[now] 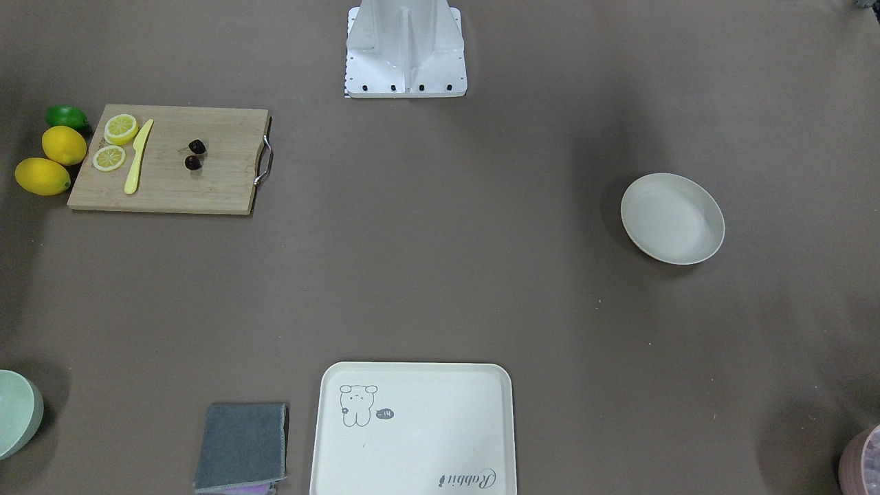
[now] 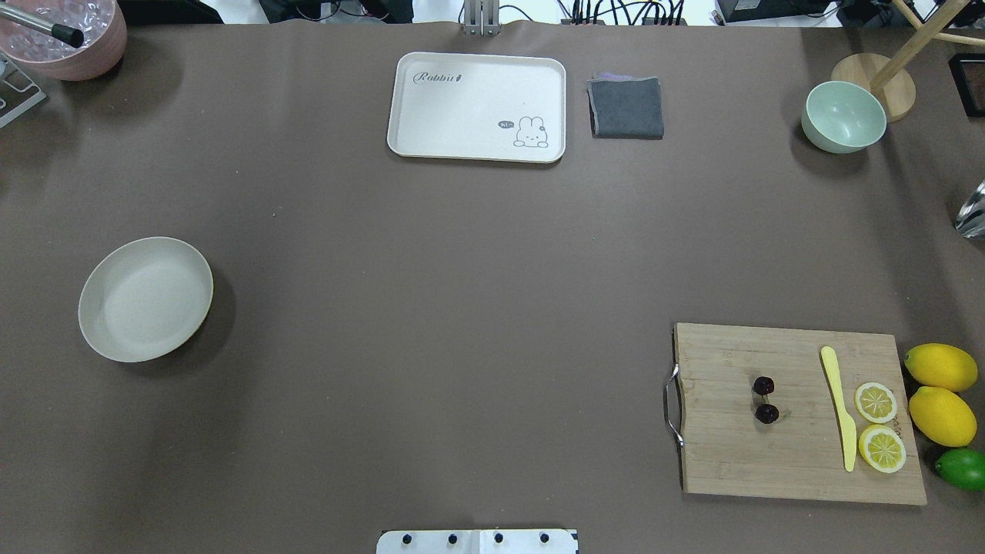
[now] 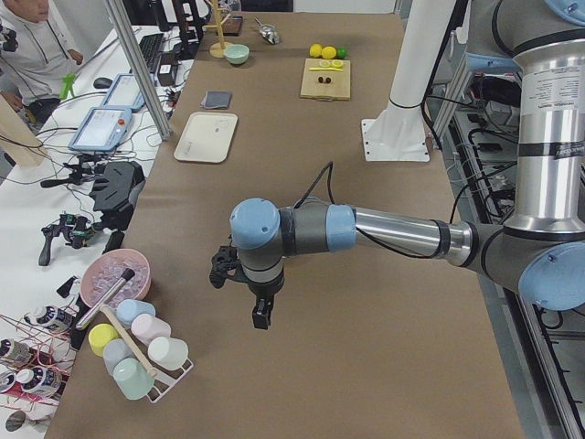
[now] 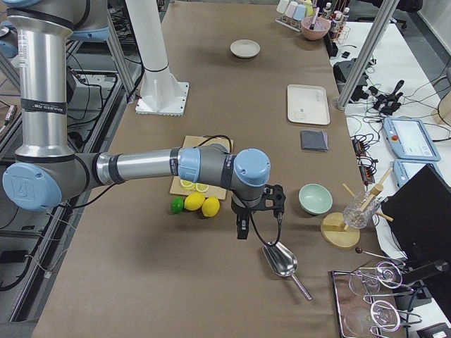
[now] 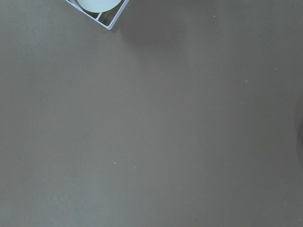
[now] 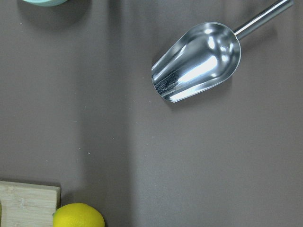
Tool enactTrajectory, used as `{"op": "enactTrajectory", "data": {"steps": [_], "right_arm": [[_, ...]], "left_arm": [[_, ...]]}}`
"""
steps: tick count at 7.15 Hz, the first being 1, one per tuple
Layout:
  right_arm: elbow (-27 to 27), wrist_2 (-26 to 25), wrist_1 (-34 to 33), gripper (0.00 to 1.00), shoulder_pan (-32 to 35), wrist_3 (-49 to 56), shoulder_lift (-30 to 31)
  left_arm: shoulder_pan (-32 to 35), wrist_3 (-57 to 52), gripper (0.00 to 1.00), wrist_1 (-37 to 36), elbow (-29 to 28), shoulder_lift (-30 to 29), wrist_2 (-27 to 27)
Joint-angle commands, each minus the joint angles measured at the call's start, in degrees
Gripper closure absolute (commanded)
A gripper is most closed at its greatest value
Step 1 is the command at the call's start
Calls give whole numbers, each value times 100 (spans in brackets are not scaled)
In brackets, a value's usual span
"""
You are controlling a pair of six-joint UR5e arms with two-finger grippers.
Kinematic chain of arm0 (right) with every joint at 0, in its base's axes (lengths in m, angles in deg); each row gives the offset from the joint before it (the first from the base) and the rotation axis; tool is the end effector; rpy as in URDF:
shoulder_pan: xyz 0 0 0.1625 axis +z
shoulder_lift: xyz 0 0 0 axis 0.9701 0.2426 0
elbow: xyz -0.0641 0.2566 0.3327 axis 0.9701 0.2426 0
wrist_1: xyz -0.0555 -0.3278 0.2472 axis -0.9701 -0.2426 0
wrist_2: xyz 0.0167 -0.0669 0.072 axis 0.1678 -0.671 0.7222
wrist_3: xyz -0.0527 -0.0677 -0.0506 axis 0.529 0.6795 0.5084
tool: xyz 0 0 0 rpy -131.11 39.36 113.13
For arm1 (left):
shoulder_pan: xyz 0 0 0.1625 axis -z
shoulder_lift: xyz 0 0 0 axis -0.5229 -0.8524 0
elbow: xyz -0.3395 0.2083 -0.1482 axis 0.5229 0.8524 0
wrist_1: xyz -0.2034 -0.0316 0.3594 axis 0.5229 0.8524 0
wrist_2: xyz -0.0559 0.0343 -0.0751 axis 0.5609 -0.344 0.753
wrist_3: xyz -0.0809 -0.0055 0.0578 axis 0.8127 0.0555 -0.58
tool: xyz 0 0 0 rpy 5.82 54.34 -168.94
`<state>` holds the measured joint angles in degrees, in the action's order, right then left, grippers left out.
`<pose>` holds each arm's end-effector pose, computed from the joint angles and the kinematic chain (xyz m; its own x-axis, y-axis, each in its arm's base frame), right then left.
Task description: Place red cherry on plate
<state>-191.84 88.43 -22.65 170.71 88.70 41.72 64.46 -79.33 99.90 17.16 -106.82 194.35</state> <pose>0.0995 -0.4480 0.6043 0.6937 -0.0078 0.7202 0.0175 0.9998 -0.0060 -0.1128 -0.4427 0.5977 0.7274 0.1417 -0.6714 -0.0993 0.9899 0.1013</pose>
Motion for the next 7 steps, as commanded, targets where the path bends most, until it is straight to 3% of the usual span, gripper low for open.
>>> {"op": "enactTrajectory", "data": {"steps": [1, 3, 4, 7], "right_arm": [[-49, -4, -8, 0, 0, -62, 10], [-58, -4, 1, 0, 0, -54, 63], [-58, -21, 1, 0, 0, -54, 72], [-58, -30, 18, 0, 0, -54, 133]], "left_arm": [[-1, 70, 2, -429, 237, 2, 1], [-1, 439, 2, -564, 394, 45, 18], [7, 379, 10, -529, 412, 115, 27], [-184, 361, 2, -248, 360, 178, 387]]}}
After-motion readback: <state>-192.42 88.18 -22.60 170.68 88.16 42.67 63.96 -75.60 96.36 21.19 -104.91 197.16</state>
